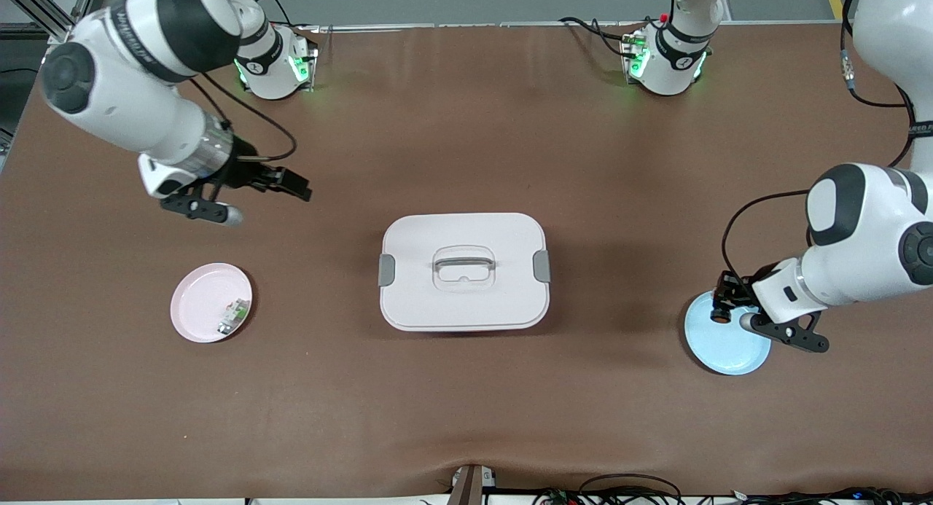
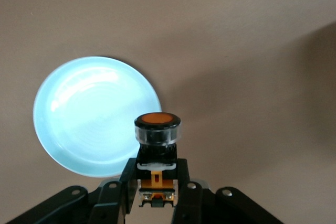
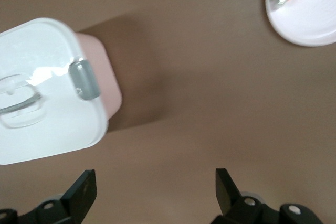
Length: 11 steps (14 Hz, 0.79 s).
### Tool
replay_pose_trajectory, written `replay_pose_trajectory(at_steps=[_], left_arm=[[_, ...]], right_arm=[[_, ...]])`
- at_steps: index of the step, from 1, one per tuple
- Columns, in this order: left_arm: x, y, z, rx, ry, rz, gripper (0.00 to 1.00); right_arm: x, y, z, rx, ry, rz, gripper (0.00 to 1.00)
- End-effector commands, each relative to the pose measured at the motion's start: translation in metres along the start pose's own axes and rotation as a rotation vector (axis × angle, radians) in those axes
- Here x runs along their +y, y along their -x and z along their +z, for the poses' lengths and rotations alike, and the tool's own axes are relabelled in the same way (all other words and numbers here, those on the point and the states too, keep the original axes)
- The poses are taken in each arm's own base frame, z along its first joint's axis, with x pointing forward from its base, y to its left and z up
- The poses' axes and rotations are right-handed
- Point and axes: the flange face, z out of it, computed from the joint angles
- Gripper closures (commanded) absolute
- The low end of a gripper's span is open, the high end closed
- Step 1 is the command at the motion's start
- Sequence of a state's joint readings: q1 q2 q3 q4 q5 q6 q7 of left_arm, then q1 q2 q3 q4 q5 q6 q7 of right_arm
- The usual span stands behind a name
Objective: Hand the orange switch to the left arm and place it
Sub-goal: 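Carry the switch to the blue plate while the right gripper withdraws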
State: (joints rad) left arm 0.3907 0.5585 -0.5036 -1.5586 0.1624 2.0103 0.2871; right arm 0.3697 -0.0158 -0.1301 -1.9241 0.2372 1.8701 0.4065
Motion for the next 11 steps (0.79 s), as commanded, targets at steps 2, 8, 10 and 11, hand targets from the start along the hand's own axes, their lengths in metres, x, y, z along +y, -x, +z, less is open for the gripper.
replay_pose_trajectory(at_steps=[2, 8, 10, 11], left_arm=[[-0.053, 0.000, 0.034, 0.053, -0.039, 0.259, 1.00], [-0.079, 0.012, 0.053, 0.041, -0.057, 0.641, 1.00], [-0.082, 0.013, 0.060, 0.030, -0.063, 0.686, 1.00], [-0.083, 0.009, 0.065, 0.022, -0.103, 0.748, 1.00]], right_arm=[[0.057, -0.016, -0.013, 0.033, 0.065, -0.075, 0.00], [0.100, -0.036, -0.041, 0.068, 0.123, -0.103, 0.00], [0.108, -0.039, -0.060, 0.082, 0.157, -0.101, 0.00], [0.113, -0.040, -0.071, 0.086, 0.156, -0.091, 0.00]])
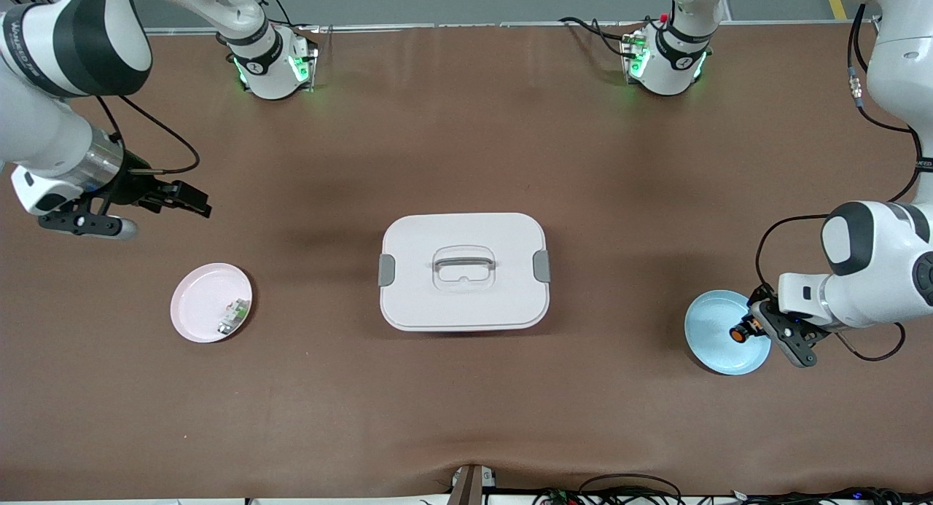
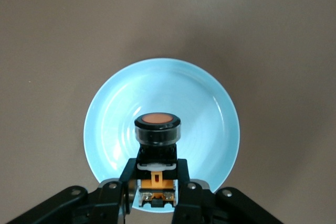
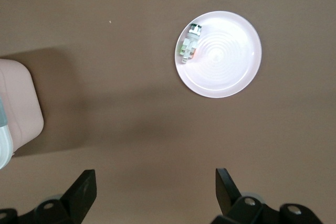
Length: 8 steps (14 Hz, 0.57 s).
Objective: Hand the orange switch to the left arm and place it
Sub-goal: 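Lower the switch onto the blue plate and open the left gripper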
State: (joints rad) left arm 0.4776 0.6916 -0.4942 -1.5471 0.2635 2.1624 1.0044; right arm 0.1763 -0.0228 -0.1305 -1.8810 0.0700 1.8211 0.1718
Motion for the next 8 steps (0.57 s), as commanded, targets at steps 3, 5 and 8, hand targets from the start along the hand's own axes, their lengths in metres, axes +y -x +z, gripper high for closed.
replay_pose_trajectory(at_steps=[3, 5, 8], left_arm=[[-0.008, -0.004, 0.021, -0.028, -0.073, 0.187, 1.00], [-0.009, -0.004, 0.027, -0.023, -0.074, 0.258, 1.00], [0.001, -0.005, 0.038, -0.030, -0.045, 0.362, 1.00]], right_arm=[[0.027, -0.009, -0.052, 0.044, 0.025, -0.019, 0.00], [0.038, -0.013, -0.074, 0.042, 0.045, -0.017, 0.00], [0.044, -0.020, -0.099, 0.073, 0.047, -0.001, 0.00]])
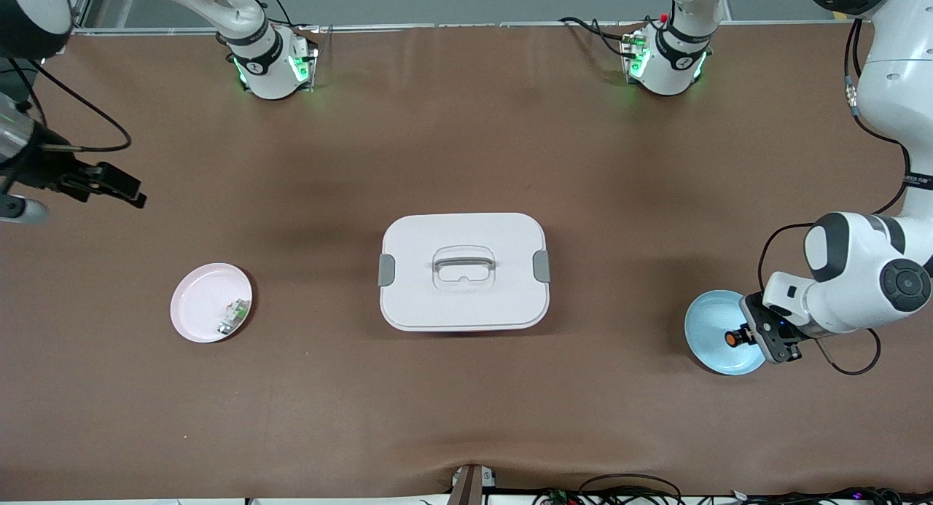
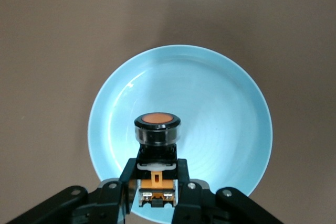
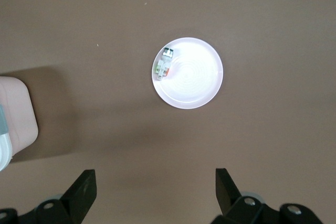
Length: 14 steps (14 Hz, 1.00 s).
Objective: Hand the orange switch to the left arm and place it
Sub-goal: 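Lower the switch onto the blue plate and open the left gripper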
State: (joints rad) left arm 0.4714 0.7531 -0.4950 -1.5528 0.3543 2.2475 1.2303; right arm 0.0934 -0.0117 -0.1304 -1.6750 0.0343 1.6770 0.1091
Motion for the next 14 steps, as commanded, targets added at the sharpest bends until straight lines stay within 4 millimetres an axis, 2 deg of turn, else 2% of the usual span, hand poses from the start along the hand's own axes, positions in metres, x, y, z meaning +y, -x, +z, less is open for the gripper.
replay_pose_trajectory(at_steps=[1, 5, 8, 12, 14], left_arm=[[0.004, -0.004, 0.004, -0.006, -0.001, 0.127, 1.00], [0.006, 0.003, 0.011, -0.033, 0.006, 0.268, 1.00], [0.007, -0.001, 0.017, -0.070, -0.002, 0.316, 1.00], [0.009, -0.001, 0.026, -0.082, -0.001, 0.327, 1.00], [0.012, -0.003, 0.031, -0.078, 0.005, 0.322, 1.00]], right_arm=[[0.006, -0.011, -0.021, 0.026, 0.021, 0.001, 0.00], [0.009, -0.012, -0.023, 0.030, 0.017, 0.004, 0.00], [0.010, -0.012, -0.024, 0.032, 0.019, 0.006, 0.00], [0.010, -0.012, -0.022, 0.026, 0.020, 0.007, 0.00], [0.022, -0.013, -0.023, 0.028, 0.015, 0.027, 0.00]])
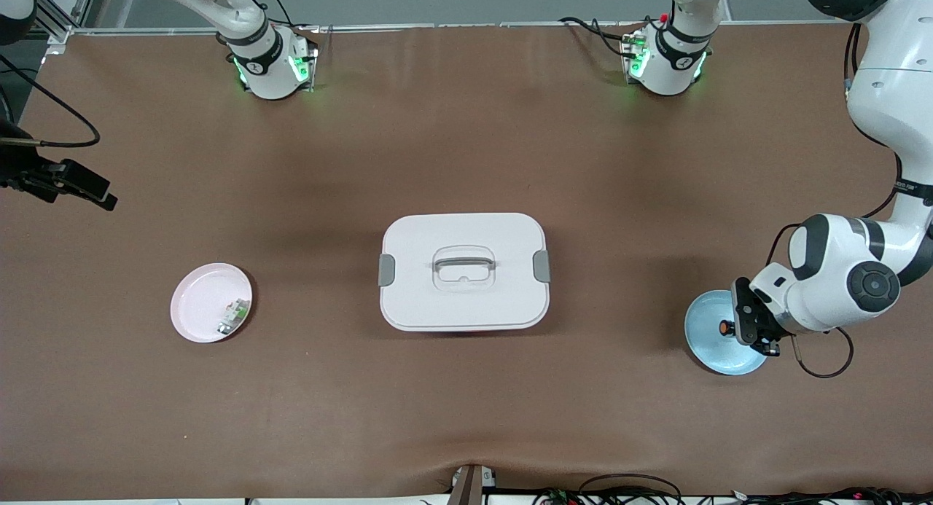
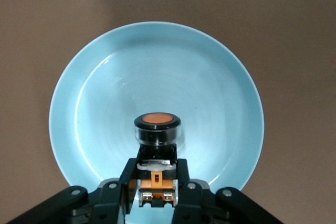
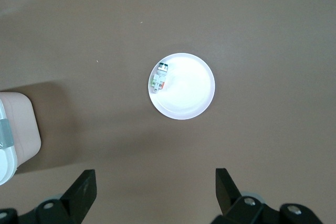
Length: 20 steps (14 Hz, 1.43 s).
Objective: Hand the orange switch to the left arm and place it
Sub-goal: 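Lower the switch onto the blue plate and open the left gripper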
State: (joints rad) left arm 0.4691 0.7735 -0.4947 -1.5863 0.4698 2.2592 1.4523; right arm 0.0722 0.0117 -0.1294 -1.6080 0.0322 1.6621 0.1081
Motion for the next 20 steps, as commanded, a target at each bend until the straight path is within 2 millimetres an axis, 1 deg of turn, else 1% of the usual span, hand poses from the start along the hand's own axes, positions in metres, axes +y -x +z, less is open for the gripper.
replay_pose_trajectory(at_steps=[1, 3, 4, 5, 6, 7, 9, 10, 12, 15, 17, 19, 20], left_arm=[[0.001, -0.004, 0.008, 0.000, -0.020, 0.017, 1.00], [0.001, -0.003, 0.013, 0.000, -0.031, 0.021, 1.00], [0.001, -0.004, 0.013, 0.001, -0.031, 0.023, 0.95], [0.000, -0.004, 0.012, 0.001, -0.034, 0.020, 0.60], [0.000, -0.003, 0.012, 0.001, -0.034, 0.014, 0.01], [0.000, -0.001, 0.010, -0.001, -0.037, 0.004, 0.00], [-0.001, -0.001, 0.003, -0.005, -0.040, -0.001, 0.00], [-0.002, 0.002, -0.003, -0.004, -0.043, -0.009, 0.00], [-0.002, 0.000, -0.019, -0.007, -0.021, -0.050, 0.00], [0.001, -0.008, -0.063, -0.048, 0.012, -0.222, 0.00], [0.002, -0.007, -0.088, -0.039, 0.017, -0.348, 0.00], [0.002, -0.007, -0.105, 0.011, 0.046, -0.520, 0.00], [0.004, -0.008, -0.114, 0.016, 0.061, -0.618, 0.00]], right_arm=[[0.022, -0.006, -0.005, 0.000, 0.011, 0.027, 0.00], [0.021, -0.005, -0.004, -0.004, 0.009, 0.025, 0.00], [0.021, -0.005, -0.004, -0.002, 0.009, 0.025, 0.00], [0.022, -0.005, -0.005, -0.002, 0.008, 0.027, 0.00], [0.020, -0.006, -0.004, -0.002, 0.008, 0.024, 0.00], [0.017, -0.005, -0.003, -0.004, 0.006, 0.018, 0.00], [0.017, -0.005, -0.003, -0.004, 0.006, 0.018, 0.00], [0.017, -0.005, -0.003, -0.004, 0.006, 0.018, 0.00], [0.011, -0.005, -0.004, 0.000, 0.009, 0.007, 0.00], [0.009, -0.005, -0.002, -0.003, 0.010, 0.004, 0.00], [0.009, -0.006, -0.002, -0.003, 0.010, 0.004, 0.00], [0.012, -0.006, -0.001, -0.006, 0.010, 0.009, 0.00], [0.010, -0.006, -0.001, -0.004, 0.010, 0.006, 0.00]])
